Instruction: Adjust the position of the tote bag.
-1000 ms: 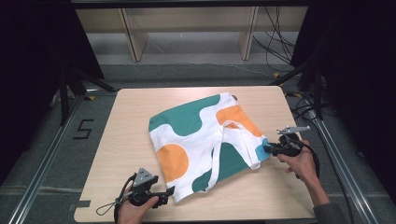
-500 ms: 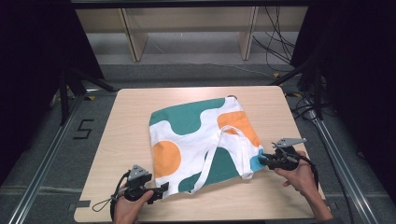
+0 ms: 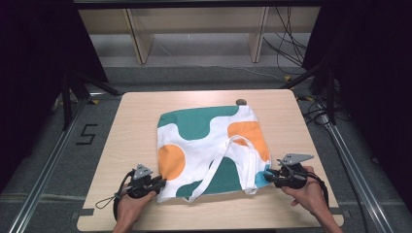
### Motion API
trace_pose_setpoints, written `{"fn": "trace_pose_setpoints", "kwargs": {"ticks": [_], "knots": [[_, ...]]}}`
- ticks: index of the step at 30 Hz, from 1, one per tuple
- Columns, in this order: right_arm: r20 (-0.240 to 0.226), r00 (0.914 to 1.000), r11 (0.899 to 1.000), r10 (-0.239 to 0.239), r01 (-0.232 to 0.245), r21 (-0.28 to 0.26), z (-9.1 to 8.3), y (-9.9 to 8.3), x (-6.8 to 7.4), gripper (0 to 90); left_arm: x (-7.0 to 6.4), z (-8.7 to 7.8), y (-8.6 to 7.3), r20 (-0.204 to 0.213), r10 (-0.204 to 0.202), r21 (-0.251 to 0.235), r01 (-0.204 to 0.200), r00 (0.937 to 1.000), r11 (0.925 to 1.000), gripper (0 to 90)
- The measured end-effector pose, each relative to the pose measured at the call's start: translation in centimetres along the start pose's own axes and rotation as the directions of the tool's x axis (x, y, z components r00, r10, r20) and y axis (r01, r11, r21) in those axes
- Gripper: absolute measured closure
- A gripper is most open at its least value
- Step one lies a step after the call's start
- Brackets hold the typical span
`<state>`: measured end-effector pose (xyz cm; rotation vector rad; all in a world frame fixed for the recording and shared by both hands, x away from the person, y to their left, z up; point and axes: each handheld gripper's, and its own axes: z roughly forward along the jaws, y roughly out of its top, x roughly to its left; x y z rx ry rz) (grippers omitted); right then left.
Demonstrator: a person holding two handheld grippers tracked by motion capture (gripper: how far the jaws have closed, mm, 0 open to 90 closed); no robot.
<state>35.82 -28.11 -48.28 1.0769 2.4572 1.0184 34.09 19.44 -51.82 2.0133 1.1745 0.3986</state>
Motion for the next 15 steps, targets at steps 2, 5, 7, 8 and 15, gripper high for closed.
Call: {"fn": "trace_pose_setpoints", "kwargs": {"ticks": [2,5,7,8,15], "knots": [[-0.036,0.9985,0.999,0.041,-0.040,0.025,-0.2,0.1,1.4,73.5,0.6,0.4,0.5,0.001,0.007,0.002,-0.007,1.0000,1.0000,79.0],[-0.043,0.9991,1.000,0.008,-0.008,0.001,0.0,0.0,1.5,73.5,1.1,0.5,0.5,0.002,-0.020,-0.009,0.020,0.9998,0.9998,79.3],[-0.050,0.9987,1.000,0.010,-0.010,-0.010,0.0,-0.2,1.9,73.4,1.5,0.6,0.5,0.011,-0.029,-0.012,0.029,0.9995,0.9995,79.2],[-0.062,0.9981,1.000,0.002,0.000,0.028,-0.4,-0.2,2.0,73.4,1.5,0.7,0.6,0.011,-0.035,-0.019,0.035,0.9993,0.9992,79.2],[-0.064,0.9979,1.000,0.012,-0.010,0.024,-0.6,-0.6,2.4,71.0,1.7,0.1,0.4,0.003,-0.050,-0.040,0.050,0.9987,0.9979,72.3]]}}
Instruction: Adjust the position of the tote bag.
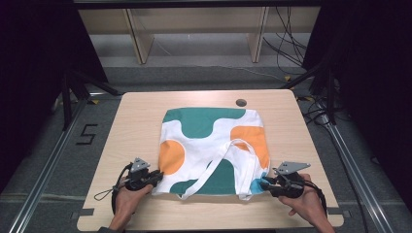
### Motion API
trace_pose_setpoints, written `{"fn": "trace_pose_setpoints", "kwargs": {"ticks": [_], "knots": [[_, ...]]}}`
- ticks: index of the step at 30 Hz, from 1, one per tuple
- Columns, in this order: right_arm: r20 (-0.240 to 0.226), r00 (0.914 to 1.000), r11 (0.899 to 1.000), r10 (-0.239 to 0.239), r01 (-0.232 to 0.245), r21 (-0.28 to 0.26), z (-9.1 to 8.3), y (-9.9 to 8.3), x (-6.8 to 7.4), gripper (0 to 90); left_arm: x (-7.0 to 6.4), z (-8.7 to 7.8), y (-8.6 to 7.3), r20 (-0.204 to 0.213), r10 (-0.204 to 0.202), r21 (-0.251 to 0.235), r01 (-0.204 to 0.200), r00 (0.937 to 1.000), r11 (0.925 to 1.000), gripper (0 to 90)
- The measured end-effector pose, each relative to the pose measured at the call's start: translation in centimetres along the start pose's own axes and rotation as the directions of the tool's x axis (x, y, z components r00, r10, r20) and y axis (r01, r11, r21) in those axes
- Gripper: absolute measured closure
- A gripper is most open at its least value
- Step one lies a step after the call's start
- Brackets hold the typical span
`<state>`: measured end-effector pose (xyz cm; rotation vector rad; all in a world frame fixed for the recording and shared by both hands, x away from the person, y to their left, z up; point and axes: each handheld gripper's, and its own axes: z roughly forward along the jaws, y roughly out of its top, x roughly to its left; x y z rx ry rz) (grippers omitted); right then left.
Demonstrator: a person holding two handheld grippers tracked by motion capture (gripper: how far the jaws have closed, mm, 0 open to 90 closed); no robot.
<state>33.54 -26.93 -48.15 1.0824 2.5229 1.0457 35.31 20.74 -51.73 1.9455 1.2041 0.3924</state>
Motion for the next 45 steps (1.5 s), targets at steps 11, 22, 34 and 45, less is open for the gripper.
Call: {"fn": "trace_pose_setpoints", "kwargs": {"ticks": [11,22,34,45], "knots": [[0.048,0.9942,0.993,-0.097,0.099,-0.065,-2.9,-0.8,1.1,32.8,-3.6,-4.5,-0.8,0.046,0.128,-0.019,-0.127,0.9907,0.9917,32.0],[0.095,0.9851,0.988,-0.143,0.138,0.062,-1.1,-1.2,1.6,30.2,-4.3,-4.6,-2.4,0.002,0.144,0.088,-0.144,0.9896,0.9857,25.9],[0.160,0.9733,0.986,-0.164,0.167,0.000,-0.9,0.3,2.0,35.5,-4.1,-4.4,-2.0,-0.028,0.191,0.087,-0.188,0.9813,0.9783,25.0],[0.107,0.9769,0.962,-0.185,0.202,-0.181,-1.9,3.2,2.2,86.1,-4.9,-3.8,-1.5,-0.068,0.235,0.064,-0.231,0.9696,0.9709,23.7]]}}
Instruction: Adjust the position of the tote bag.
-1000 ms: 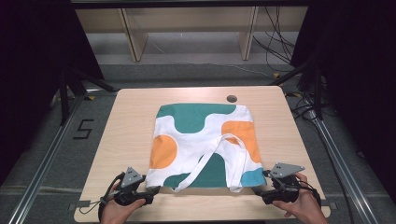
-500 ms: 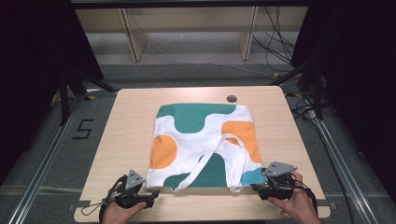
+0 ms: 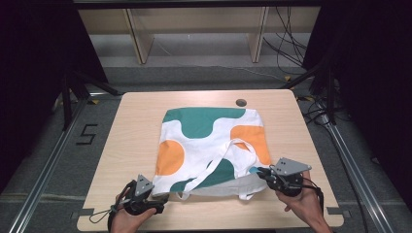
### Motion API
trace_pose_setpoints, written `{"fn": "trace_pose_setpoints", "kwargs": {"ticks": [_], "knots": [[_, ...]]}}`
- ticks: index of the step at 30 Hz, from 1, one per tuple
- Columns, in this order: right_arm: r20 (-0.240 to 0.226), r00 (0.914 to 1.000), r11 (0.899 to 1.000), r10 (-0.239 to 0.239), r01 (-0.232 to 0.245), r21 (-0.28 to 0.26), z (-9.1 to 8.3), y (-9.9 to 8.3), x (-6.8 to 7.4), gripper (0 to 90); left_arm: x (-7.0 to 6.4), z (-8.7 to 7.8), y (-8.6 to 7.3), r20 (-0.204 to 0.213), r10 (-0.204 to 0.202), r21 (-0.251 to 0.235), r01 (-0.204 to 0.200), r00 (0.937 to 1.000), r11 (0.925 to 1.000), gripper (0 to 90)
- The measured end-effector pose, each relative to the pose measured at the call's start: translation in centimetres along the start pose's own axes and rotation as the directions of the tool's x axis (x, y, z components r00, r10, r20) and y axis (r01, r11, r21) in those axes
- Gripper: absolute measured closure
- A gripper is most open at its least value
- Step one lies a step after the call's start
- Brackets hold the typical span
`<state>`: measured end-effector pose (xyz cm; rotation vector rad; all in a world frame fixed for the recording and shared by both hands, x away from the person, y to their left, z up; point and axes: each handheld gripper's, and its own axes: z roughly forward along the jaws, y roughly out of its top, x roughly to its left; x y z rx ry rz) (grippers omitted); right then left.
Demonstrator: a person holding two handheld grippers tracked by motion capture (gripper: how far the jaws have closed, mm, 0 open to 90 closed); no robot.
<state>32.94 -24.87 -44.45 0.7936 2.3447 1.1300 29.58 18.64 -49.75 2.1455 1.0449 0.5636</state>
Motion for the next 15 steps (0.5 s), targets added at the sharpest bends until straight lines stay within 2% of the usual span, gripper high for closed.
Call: {"fn": "trace_pose_setpoints", "kwargs": {"ticks": [1,2,4,5,6,7,8,9,10,11,12,13,14,15], "knots": [[0.000,1.0000,1.000,0.000,0.000,0.000,0.0,0.0,0.0,86.1,0.0,0.0,0.0,0.000,0.000,0.000,0.000,1.0000,1.0000,23.7],[0.005,1.0000,1.000,-0.006,0.006,-0.013,0.0,0.3,-0.3,87.0,0.3,-0.1,0.1,0.013,0.045,0.013,-0.045,0.9989,0.9989,23.7],[0.002,1.0000,0.999,0.006,-0.006,-0.032,0.0,0.8,-0.4,87.6,0.2,0.1,0.4,0.007,0.048,0.011,-0.048,0.9988,0.9988,23.8],[0.000,1.0000,0.999,0.003,-0.003,-0.038,0.0,1.0,-0.5,87.7,-0.1,0.2,0.4,0.004,0.013,0.009,-0.013,0.9999,0.9999,24.2],[0.032,0.9987,0.999,-0.038,0.039,-0.024,-0.1,1.2,-0.9,87.7,0.1,0.3,0.7,0.002,0.070,0.007,-0.070,0.9975,0.9975,26.0],[0.032,0.9987,0.999,-0.038,0.039,-0.024,-0.1,1.2,-0.9,87.8,-0.1,0.5,0.8,-0.011,0.045,0.012,-0.045,0.9989,0.9989,26.0],[0.033,0.9991,0.999,-0.027,0.028,-0.020,-0.1,1.2,-0.9,87.7,-0.2,0.7,0.9,-0.012,0.040,0.002,-0.040,0.9991,0.9992,27.5],[0.021,0.9998,1.000,-0.003,0.003,-0.017,-0.1,1.2,-0.7,87.7,0.0,0.9,1.1,-0.017,0.070,0.005,-0.070,0.9974,0.9975,29.7],[0.032,0.9994,1.000,-0.013,0.013,-0.012,-0.2,1.2,-0.9,87.7,0.0,1.0,1.2,-0.008,0.063,-0.004,-0.063,0.9980,0.9980,32.2],[0.034,0.9992,1.000,-0.021,0.021,-0.016,-0.2,1.2,-0.9,87.7,-0.1,1.2,1.2,0.003,0.035,-0.010,-0.035,0.9994,0.9993,35.1],[0.000,0.9995,0.999,0.033,-0.033,-0.031,0.0,1.1,-0.4,87.2,0.3,1.2,1.1,0.043,0.015,-0.020,-0.014,0.9990,0.9997,41.3],[0.000,0.9995,0.999,0.033,-0.033,-0.031,0.0,1.1,-0.4,87.2,0.3,1.2,1.1,0.043,0.015,-0.020,-0.014,0.9990,0.9997,44.6],[0.004,1.0000,1.000,0.006,-0.006,-0.027,0.2,1.1,-0.5,86.7,0.5,1.2,1.0,0.071,-0.017,-0.029,0.019,0.9973,0.9994,44.6],[0.009,1.0000,1.000,0.001,-0.001,-0.026,0.2,1.0,-0.5,86.4,0.8,1.1,1.0,0.088,-0.026,-0.051,0.031,0.9958,0.9982,47.3]]}}
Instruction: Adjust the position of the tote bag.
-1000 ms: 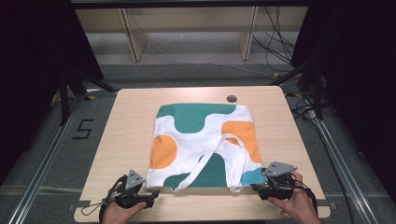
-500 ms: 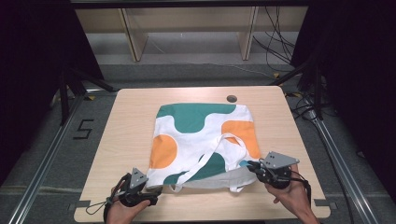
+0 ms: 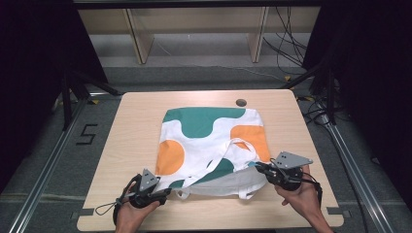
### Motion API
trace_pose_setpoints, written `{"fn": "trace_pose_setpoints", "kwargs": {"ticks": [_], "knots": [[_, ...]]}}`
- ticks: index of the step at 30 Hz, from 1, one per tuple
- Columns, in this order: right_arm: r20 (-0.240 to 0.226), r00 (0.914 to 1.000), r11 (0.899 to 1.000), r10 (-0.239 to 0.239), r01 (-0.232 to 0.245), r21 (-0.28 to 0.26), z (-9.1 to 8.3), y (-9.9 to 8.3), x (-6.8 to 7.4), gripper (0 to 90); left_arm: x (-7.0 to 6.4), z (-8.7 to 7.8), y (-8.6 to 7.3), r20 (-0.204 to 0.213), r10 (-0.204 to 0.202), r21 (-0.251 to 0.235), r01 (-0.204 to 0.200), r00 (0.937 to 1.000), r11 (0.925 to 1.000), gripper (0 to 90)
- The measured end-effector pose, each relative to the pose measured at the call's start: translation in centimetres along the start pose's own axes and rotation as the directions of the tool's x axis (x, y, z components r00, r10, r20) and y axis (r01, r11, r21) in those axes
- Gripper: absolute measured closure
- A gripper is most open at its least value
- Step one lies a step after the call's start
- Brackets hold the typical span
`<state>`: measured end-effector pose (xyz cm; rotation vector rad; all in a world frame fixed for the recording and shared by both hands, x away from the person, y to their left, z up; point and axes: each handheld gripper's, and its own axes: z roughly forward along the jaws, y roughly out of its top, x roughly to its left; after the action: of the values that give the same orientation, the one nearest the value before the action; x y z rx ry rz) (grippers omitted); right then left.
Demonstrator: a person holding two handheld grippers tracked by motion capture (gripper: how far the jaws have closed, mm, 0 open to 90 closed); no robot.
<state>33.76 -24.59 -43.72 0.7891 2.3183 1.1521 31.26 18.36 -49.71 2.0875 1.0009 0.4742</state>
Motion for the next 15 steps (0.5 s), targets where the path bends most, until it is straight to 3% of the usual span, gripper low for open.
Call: {"fn": "trace_pose_setpoints", "kwargs": {"ticks": [1,2,4,5,9,10,11,12,13,14,15], "knots": [[-0.001,1.0000,1.000,-0.008,0.008,0.002,0.0,-0.1,0.0,86.0,0.3,-0.2,0.1,0.009,-0.012,-0.001,0.012,0.9999,0.9999,47.7],[0.001,1.0000,1.000,-0.006,0.006,0.014,0.0,-0.2,0.2,85.5,0.5,-0.4,0.1,0.017,-0.051,-0.021,0.052,0.9985,0.9984,47.7],[-0.002,0.9999,1.000,-0.013,0.013,0.014,0.0,-0.2,0.2,85.4,0.6,-0.5,0.2,0.006,-0.060,-0.025,0.060,0.9982,0.9979,47.5],[-0.001,0.9998,1.000,-0.022,0.022,0.014,0.0,-0.2,0.2,85.4,0.9,-0.5,0.4,0.002,-0.023,-0.023,0.023,0.9997,0.9995,48.3],[0.008,0.9996,0.999,-0.027,0.027,0.022,0.2,-0.2,0.2,84.4,1.1,-0.1,1.1,-0.009,0.001,-0.017,-0.001,1.0000,0.9998,51.1],[0.010,0.9996,0.999,-0.026,0.025,0.022,0.2,-0.2,0.2,83.4,1.2,0.1,1.3,-0.013,0.028,-0.004,-0.028,0.9995,0.9996,50.4],[0.008,0.9999,1.000,-0.011,0.011,0.023,0.2,-0.2,0.3,82.2,1.0,0.4,1.3,-0.013,0.015,-0.005,-0.015,0.9998,0.9999,50.4],[0.006,0.9999,1.000,-0.015,0.015,0.026,0.3,-0.3,0.2,80.9,0.8,0.8,1.4,-0.004,0.023,0.015,-0.023,0.9997,0.9996,50.6],[0.010,0.9998,0.999,-0.015,0.015,0.033,0.3,-0.4,0.2,79.0,0.5,1.1,1.3,0.001,-0.007,0.043,0.007,1.0000,0.9990,50.5],[0.009,0.9999,0.999,-0.013,0.012,0.040,0.5,-0.4,0.2,77.0,0.5,1.5,1.3,0.001,-0.001,0.059,0.001,1.0000,0.9983,50.1],[0.006,1.0000,0.998,-0.006,0.006,0.061,0.8,-0.6,0.4,74.4,0.6,2.0,1.3,-0.002,-0.025,0.048,0.025,0.9997,0.9985,49.7]]}}
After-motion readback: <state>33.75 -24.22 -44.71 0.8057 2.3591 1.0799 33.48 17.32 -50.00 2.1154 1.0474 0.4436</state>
